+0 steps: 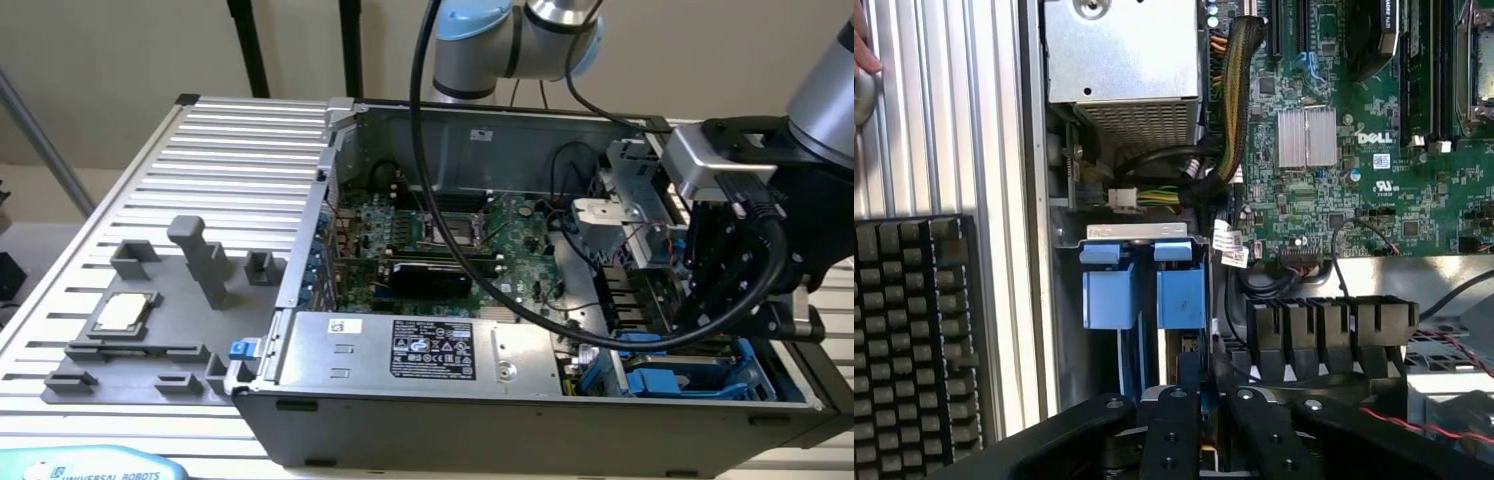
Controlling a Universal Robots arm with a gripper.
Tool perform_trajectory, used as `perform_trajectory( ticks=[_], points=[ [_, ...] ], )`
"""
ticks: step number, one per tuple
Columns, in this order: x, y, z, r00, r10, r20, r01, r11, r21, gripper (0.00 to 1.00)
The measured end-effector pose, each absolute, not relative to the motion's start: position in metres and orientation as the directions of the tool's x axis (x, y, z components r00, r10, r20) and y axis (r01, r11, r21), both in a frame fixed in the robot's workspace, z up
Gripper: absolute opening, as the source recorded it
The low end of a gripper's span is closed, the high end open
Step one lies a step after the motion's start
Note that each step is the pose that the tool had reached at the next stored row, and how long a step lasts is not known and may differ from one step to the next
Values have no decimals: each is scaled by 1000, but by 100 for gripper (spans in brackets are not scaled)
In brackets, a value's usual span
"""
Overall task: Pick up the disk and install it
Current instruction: 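Insert the second disk wire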
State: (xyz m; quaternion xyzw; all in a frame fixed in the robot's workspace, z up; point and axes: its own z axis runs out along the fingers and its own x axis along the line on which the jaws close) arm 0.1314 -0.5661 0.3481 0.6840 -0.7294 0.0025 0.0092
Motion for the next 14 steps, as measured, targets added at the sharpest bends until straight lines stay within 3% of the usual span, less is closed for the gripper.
perform_trajectory(
  ticks=[14],
  points=[
    [133,-566,343,-64,-998,17,-998,64,5,16]
  ],
)
